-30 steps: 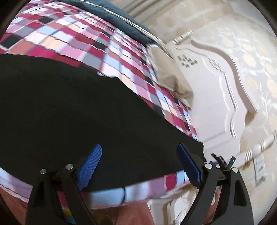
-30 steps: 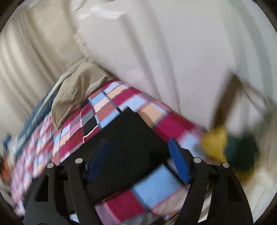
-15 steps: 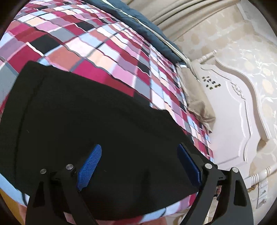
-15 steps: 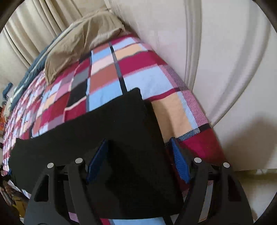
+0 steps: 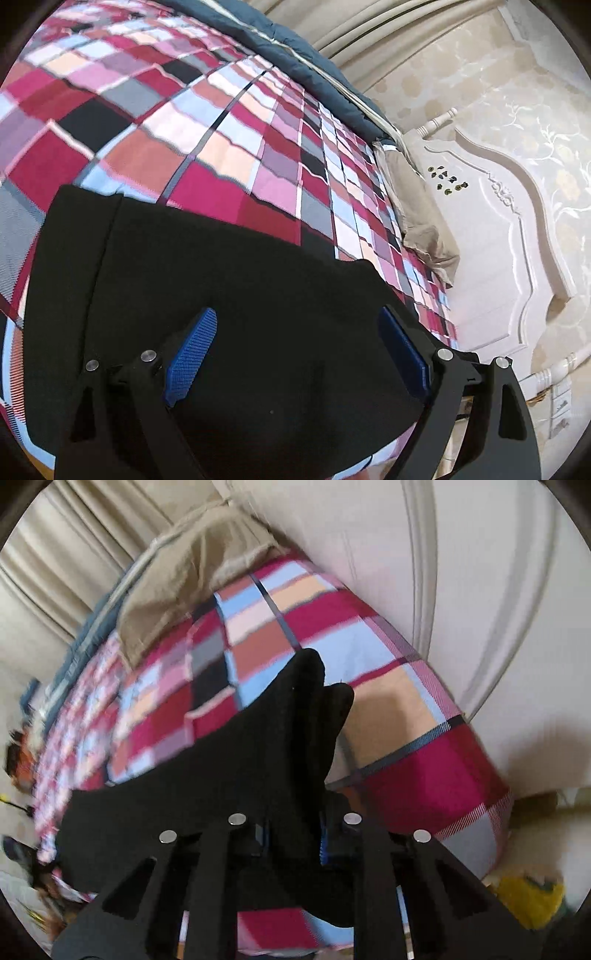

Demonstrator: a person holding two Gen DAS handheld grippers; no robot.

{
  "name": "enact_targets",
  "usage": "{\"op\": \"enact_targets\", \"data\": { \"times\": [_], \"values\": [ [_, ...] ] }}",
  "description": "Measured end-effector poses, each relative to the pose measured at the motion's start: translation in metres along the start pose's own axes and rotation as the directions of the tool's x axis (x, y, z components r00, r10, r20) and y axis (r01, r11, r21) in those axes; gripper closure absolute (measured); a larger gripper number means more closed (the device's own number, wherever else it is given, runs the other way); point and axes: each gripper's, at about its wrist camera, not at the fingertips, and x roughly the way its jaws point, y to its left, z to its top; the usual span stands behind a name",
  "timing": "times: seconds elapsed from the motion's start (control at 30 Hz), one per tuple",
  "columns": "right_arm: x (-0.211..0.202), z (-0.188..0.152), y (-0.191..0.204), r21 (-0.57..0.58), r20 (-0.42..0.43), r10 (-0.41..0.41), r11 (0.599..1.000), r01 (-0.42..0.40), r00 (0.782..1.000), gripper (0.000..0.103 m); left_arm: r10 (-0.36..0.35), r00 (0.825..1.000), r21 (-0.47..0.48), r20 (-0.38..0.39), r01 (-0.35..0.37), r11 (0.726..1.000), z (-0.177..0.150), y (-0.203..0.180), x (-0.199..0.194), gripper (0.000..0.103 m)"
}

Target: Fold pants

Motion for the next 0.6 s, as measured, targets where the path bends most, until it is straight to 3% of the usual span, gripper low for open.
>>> {"op": "enact_targets", "data": {
  "times": [0.17, 0.3, 0.6],
  "values": [
    [-0.042, -0.003, 0.034, -0.001, 0.064, 0.112, 0.994, -0.112, 0.992, 0.086, -0.061, 0.998, -0.041, -0.031, 0.060, 0.997, 0.000, 0.015, 0.002, 0.015],
    [-0.070, -0.011, 0.079, -0.048, 0.103, 0.166, 0.986, -0.161, 0.981, 0.086, -0.061, 0.998, -0.029, -0.032, 0.061, 0.998, -0.002, 0.014, 0.002, 0.015],
    [-0.075, -0.049, 0.180, -0.135, 0.149, 0.185, 0.977, -0.165, 0.971, 0.086, -0.028, 0.999, 0.068, -0.020, 0.030, 0.997, -0.011, 0.006, 0.003, 0.015]
  ]
}}
